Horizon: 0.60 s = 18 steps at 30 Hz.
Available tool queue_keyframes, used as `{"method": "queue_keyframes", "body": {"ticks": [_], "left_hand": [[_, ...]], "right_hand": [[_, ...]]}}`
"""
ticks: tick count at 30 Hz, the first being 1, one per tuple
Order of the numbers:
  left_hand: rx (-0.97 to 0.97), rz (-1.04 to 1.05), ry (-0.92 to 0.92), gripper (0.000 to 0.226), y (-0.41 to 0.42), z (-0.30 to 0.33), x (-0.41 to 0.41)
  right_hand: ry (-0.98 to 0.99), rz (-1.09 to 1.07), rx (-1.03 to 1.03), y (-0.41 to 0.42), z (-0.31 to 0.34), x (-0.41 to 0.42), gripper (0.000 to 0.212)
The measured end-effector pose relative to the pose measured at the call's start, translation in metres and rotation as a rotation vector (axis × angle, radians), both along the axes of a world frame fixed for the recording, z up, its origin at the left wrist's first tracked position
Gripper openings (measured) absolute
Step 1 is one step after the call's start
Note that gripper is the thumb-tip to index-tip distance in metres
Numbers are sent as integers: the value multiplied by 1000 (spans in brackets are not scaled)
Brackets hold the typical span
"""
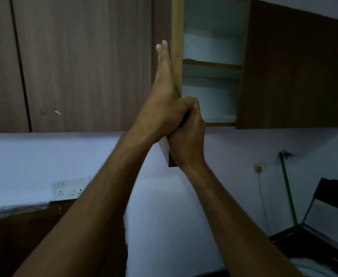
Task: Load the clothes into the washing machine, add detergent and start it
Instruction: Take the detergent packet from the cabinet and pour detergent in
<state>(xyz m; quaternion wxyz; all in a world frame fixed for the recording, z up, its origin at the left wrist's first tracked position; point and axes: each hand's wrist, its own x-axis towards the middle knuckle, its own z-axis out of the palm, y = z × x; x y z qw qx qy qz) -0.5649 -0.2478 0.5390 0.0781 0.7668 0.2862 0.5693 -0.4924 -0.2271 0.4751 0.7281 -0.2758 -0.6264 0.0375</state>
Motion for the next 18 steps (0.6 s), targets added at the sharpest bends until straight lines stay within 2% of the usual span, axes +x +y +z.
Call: {"method": "queue_keyframes", "body": {"ticks": [5, 11, 13, 16, 18], "left_hand": [[24, 2, -56, 109, 3, -4, 8], [68, 8, -148, 102, 9, -12, 14], [89, 81, -155, 99, 9, -15, 18], [144, 211, -181, 95, 8, -18, 33], [204, 244, -220, 93, 7, -23, 46]], "right_hand": [[-72, 54, 2, 9, 2, 13, 22], [-103, 152, 23, 15, 0, 18, 40], [-157, 187, -17, 17, 4, 25, 39], [-240, 431, -130, 19, 11, 45, 34], [-151, 652, -203, 20, 14, 57, 31]]}}
